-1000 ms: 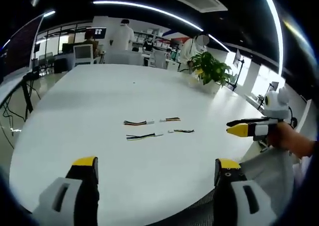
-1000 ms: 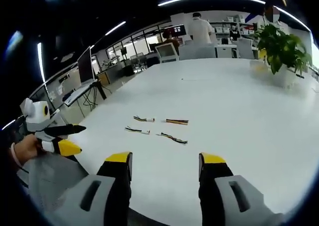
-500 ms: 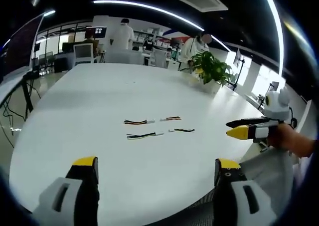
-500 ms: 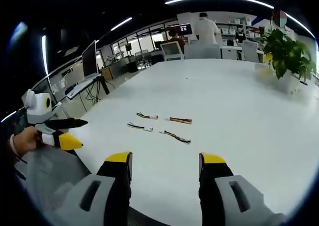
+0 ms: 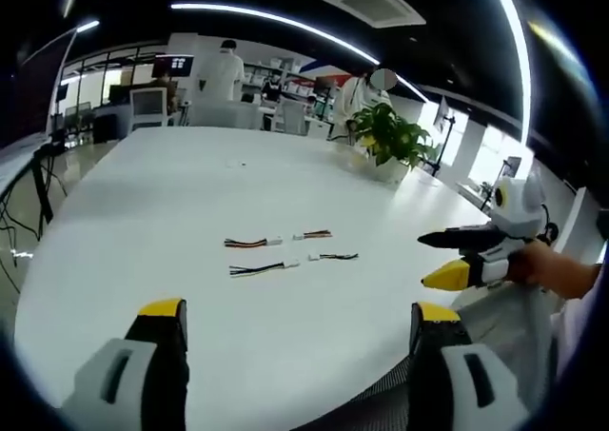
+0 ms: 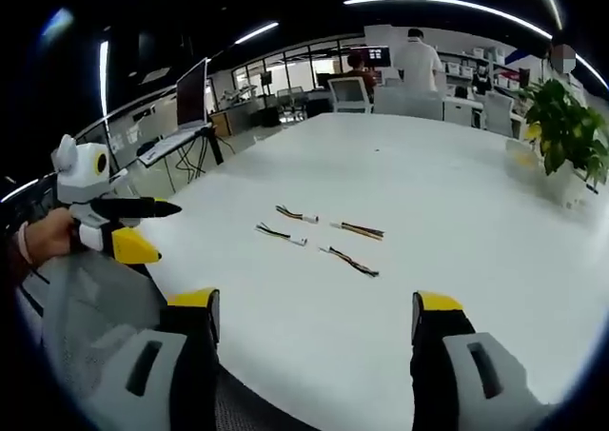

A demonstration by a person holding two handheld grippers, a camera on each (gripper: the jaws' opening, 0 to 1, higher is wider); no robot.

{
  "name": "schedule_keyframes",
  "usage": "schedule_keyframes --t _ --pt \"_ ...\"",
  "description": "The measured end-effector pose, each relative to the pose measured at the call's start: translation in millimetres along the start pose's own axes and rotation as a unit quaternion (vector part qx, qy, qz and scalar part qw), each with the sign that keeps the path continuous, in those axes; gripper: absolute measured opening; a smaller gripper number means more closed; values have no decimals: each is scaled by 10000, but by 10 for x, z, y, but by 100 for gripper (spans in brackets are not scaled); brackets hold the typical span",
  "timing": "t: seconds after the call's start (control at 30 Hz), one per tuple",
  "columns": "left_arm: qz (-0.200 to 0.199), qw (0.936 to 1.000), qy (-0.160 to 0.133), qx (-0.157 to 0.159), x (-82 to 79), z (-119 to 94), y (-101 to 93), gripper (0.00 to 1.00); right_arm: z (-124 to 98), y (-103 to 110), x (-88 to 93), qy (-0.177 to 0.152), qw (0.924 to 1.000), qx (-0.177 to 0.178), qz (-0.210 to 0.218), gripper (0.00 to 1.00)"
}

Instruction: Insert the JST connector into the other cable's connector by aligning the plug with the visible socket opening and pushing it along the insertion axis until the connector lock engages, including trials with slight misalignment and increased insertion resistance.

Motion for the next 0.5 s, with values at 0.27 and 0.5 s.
schedule_keyframes --t 0.27,0.5 --pt "796 9964 -168 257 -334 41 -6 97 21 -94 -210 -453 9964 -321 -646 100" --pt "1413 9868 -288 729 -678 152 15 97 55 -367 -420 -600 9930 -326 -961 100"
Point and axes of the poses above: the point that each gripper's makers call its tool centre point, and the gripper's own axes: z roughly forward along the fingers, y roughly to its left, x roughly out of its underside, the point moved 9 cm from there along -z, roughly backward along the fingers, and after that the axes turned 10 degrees about -z, right-handed, at the moved point
